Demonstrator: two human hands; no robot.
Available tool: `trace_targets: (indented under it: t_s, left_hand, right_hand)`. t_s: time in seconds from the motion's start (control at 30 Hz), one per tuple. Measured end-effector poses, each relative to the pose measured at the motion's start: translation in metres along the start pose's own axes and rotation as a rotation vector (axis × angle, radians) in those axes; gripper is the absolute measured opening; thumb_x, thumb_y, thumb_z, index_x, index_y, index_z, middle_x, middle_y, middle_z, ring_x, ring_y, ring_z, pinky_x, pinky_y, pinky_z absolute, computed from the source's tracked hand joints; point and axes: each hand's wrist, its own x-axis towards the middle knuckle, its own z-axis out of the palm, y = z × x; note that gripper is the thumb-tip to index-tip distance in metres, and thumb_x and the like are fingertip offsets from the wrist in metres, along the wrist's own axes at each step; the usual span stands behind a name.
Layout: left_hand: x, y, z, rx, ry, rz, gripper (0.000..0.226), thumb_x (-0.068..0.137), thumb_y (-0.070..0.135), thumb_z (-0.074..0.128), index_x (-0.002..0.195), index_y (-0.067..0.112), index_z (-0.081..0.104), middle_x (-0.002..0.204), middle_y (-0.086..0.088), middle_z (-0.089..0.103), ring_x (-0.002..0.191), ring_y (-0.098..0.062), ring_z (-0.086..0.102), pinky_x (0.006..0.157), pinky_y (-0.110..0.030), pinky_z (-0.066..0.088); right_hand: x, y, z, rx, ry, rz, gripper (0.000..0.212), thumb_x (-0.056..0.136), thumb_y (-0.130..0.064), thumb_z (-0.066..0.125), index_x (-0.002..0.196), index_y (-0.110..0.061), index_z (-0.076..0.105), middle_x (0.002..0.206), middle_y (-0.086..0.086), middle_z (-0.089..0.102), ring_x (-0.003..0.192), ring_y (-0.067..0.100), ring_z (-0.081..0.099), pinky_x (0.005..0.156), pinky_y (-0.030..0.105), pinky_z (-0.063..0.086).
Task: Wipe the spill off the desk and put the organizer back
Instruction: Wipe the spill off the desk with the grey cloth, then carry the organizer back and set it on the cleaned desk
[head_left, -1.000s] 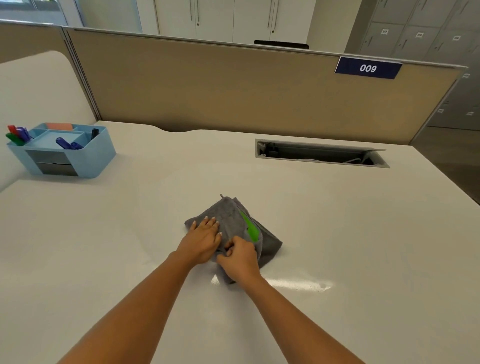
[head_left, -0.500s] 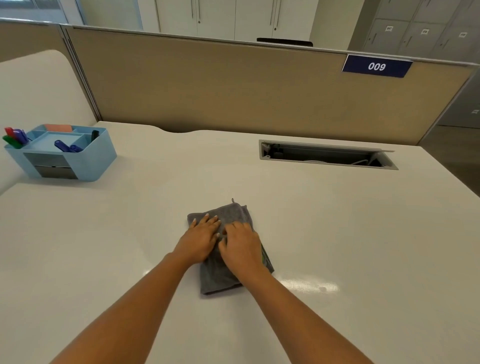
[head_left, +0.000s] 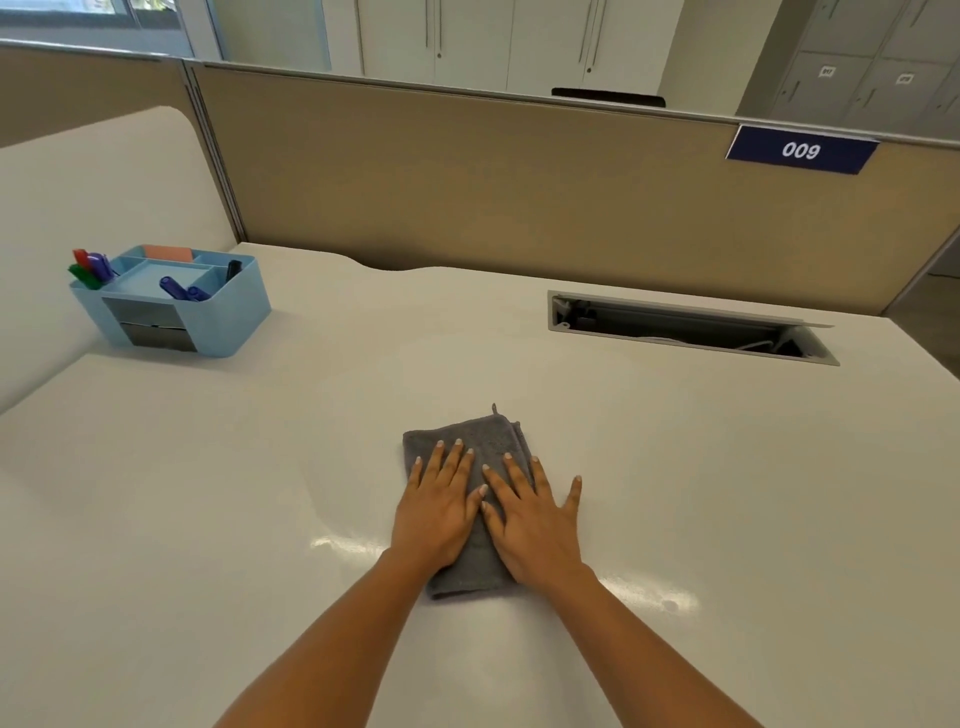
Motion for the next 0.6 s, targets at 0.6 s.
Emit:
trace_targets:
  t_s: [0.6]
  left_hand:
    - [0.060, -0.220, -0.129, -0.099, 0.189, -0.326, 0.061, 0.094, 0.050, 0.023, 0.146, 0.020, 0.013, 0.158, -0.003, 0.007, 0.146, -0.019, 0.002, 0.118, -0.039, 0.002]
  right_hand:
    - [0.150, -0.204, -0.044, 0.487, 0.029, -0.116, 0.046, 0.097, -0.039, 0.032, 0.136, -0.015, 0.041, 0.153, 0.004, 0.030, 0.145, 0.016, 0.013, 0.118, 0.038, 0.009]
